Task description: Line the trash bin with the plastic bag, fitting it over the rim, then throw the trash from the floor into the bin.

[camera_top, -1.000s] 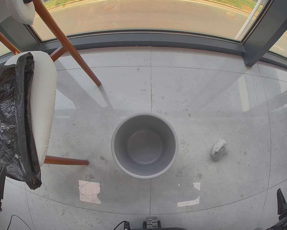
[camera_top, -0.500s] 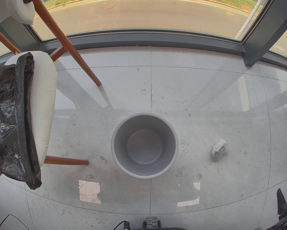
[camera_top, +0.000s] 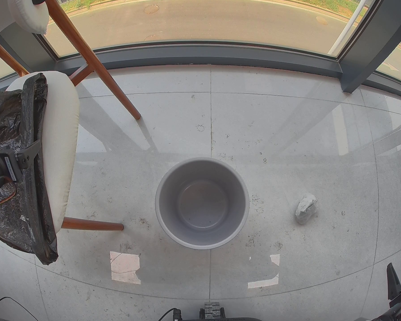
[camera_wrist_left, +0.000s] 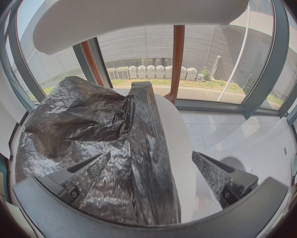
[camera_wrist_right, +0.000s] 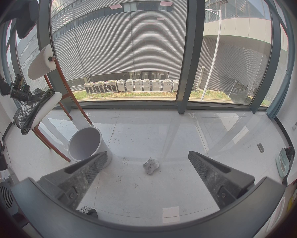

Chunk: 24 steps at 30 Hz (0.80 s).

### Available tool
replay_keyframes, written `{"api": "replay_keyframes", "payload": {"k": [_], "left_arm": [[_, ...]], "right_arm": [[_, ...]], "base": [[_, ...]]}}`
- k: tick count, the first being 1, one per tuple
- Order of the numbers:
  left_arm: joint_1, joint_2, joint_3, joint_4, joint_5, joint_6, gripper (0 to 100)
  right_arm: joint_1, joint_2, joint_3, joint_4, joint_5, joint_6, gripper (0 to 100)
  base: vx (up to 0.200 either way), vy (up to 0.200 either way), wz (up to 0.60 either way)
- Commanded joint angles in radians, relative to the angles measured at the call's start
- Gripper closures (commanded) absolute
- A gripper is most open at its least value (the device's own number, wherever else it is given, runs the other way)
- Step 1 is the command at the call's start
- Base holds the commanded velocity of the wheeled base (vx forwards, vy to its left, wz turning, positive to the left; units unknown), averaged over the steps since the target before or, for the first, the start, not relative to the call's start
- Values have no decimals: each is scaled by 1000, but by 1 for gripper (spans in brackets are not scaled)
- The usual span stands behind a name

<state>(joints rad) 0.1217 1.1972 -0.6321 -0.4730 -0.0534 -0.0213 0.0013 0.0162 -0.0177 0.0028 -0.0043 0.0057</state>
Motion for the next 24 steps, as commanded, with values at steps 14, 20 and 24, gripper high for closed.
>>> {"api": "replay_keyframes", "payload": {"k": [14,20,24], "left_arm": [[6,154,-15,-32,-25,12,100],[4,143,12,-32,-28,17,100],[6,110,66,-32,-131,73,100]], "right_arm": [[0,-9,15,0,0,0,0],[0,-9,15,0,0,0,0],[0,-9,15,0,0,0,0]], "base": [[0,0,0],[0,0,0],[0,0,0]]}}
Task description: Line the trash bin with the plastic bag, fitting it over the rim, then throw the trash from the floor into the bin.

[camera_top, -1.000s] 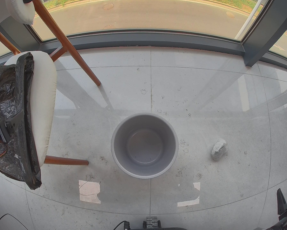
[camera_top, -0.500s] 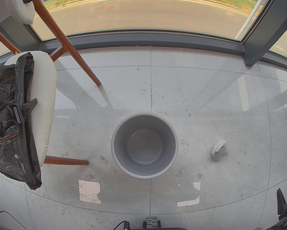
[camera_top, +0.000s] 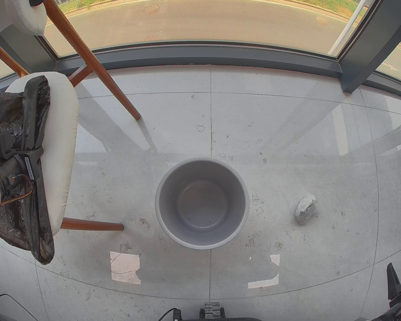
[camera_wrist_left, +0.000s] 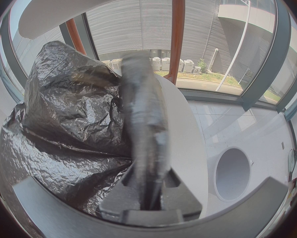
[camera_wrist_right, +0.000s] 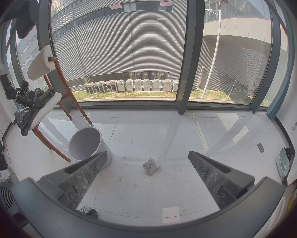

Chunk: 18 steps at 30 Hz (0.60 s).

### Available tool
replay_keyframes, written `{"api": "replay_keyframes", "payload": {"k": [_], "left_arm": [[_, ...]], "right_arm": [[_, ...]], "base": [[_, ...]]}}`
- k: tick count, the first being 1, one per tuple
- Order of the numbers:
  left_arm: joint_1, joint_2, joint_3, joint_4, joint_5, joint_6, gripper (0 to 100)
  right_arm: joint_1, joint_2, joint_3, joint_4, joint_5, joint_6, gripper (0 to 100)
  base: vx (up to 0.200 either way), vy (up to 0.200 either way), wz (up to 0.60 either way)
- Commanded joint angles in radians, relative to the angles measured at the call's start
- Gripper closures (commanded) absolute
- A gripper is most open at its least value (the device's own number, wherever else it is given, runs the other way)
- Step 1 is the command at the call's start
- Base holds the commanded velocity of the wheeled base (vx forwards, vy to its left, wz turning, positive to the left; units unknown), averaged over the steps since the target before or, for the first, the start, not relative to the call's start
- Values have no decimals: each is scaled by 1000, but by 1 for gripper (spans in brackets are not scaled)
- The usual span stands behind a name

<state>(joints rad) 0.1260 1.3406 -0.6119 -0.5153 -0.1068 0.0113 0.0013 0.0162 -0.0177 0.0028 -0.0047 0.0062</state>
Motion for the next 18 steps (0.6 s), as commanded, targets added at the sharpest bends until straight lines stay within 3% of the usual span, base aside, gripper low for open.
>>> {"api": "replay_keyframes", "payload": {"k": [1,2,5,18], "left_arm": [[1,-34,46,11,-77,41,100],[3,-63,50,12,-152,76,100],[1,-98,41,12,-248,90,100],[-14,-147,4,23,-537,88,100]], "right_arm": [[0,-9,15,0,0,0,0],[0,-10,13,0,0,0,0],[0,-10,13,0,0,0,0],[0,-10,13,0,0,0,0]], "base": [[0,0,0],[0,0,0],[0,0,0],[0,0,0]]}}
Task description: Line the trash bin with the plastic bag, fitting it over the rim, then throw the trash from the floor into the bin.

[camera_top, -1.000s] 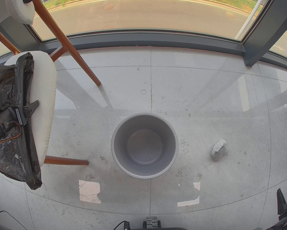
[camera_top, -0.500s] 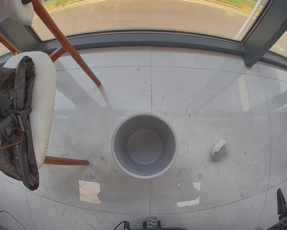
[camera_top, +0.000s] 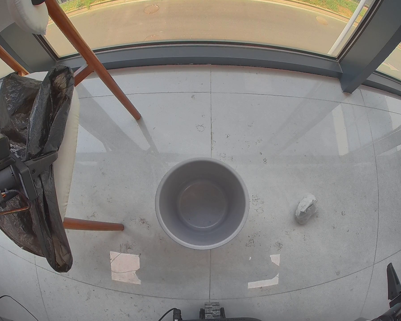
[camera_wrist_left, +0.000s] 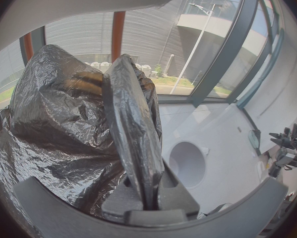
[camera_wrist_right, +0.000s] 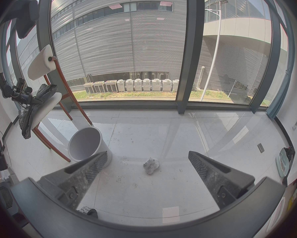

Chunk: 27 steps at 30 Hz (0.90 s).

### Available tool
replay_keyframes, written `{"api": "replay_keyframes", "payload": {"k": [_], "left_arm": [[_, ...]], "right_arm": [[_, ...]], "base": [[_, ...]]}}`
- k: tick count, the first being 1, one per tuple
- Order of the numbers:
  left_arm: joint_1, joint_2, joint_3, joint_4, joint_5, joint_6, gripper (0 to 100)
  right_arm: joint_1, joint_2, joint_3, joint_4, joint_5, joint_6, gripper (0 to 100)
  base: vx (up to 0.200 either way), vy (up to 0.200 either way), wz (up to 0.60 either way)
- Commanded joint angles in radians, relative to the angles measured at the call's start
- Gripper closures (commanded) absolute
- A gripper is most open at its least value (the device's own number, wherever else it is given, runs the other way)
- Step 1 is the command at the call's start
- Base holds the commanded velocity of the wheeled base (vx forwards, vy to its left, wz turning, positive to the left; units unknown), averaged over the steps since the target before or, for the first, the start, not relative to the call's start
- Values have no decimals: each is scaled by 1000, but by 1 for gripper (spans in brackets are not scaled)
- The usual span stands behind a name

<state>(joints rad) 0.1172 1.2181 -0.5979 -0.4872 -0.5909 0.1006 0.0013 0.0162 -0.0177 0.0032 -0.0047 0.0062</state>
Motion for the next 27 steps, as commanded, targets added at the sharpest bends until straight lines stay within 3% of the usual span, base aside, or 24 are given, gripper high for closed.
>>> {"api": "replay_keyframes", "payload": {"k": [1,5,7,15,17,27], "left_arm": [[-7,-25,-11,-5,-78,-1,100],[-28,-40,-13,-5,-152,-2,100],[-82,-57,-14,-1,-187,-6,100],[-321,-48,-30,24,-190,-6,100],[-422,-26,-34,22,-190,-6,100],[-666,92,-71,15,-147,4,100]], "right_arm": [[0,-9,13,0,0,0,0],[0,-10,13,0,0,0,0],[0,-10,13,0,0,0,0],[0,-10,13,1,0,-8,0],[0,-10,13,1,3,-9,0],[-3,-10,12,-5,48,-46,0]], "base": [[0,0,0],[0,0,0],[0,0,0],[0,0,0],[0,0,0],[0,0,0]]}}
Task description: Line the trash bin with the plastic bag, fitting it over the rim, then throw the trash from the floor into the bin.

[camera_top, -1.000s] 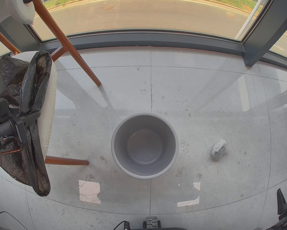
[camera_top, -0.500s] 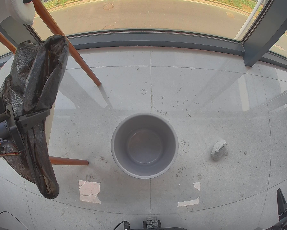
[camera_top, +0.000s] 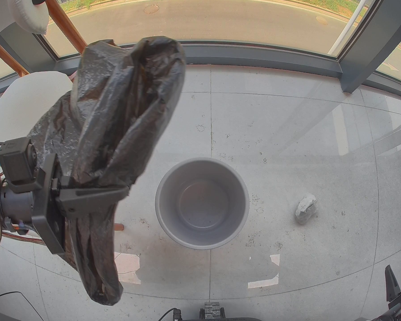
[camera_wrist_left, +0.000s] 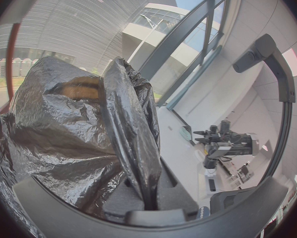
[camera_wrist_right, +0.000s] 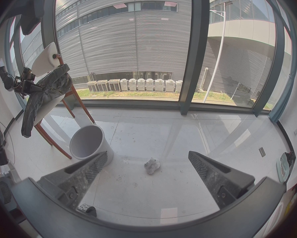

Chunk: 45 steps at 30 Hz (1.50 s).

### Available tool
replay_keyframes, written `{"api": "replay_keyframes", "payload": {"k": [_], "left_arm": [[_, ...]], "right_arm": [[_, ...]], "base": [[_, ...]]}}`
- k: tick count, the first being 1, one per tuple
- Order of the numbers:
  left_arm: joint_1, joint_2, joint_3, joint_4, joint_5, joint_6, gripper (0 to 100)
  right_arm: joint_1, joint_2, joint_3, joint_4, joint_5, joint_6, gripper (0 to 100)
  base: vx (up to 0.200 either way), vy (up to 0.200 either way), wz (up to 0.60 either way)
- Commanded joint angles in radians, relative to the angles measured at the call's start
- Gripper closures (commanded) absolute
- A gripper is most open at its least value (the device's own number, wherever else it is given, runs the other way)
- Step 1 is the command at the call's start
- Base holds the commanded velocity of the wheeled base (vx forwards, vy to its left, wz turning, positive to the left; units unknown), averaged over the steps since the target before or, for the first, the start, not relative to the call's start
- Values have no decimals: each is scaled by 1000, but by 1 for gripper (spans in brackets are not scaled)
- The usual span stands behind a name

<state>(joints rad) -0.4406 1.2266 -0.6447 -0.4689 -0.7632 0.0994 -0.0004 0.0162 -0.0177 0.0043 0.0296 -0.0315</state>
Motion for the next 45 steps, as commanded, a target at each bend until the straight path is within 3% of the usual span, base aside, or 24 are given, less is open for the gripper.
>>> {"api": "replay_keyframes", "payload": {"k": [1,3,5,6,8,9,10,14,20,25,40,45], "left_arm": [[-127,97,-32,-4,33,5,100],[-167,122,-44,-4,39,5,100],[-199,148,-55,-4,41,5,100],[-201,149,-55,-4,41,5,100],[-222,197,-59,-4,45,5,100],[-222,197,-59,-4,45,5,100],[-247,208,-72,-5,45,5,100],[-290,278,-153,-7,44,2,100],[-305,399,-260,-13,44,5,100],[-317,545,-372,-109,44,-3,100],[-308,645,-323,-155,48,39,100],[-290,626,-276,-154,173,99,100]], "right_arm": [[0,-7,-42,-36,24,15,0],[34,76,-197,-138,50,70,0],[115,326,-245,-225,49,99,0],[123,338,-246,-230,49,99,0],[223,419,-346,-230,50,219,0],[223,419,-346,-230,50,219,0],[261,530,-418,-216,56,321,0],[283,708,-565,-207,64,447,0],[284,805,-625,-219,107,441,0],[287,801,-617,-208,108,433,0],[287,821,-614,-210,110,430,0],[287,870,-637,-222,131,426,0]], "base": [[0,0,0],[0,0,0],[0,0,0],[0,0,0],[0,0,0],[0,0,0],[0,0,0],[0,0,0],[0,0,0],[0,0,0],[0,0,0],[0,0,0]]}}
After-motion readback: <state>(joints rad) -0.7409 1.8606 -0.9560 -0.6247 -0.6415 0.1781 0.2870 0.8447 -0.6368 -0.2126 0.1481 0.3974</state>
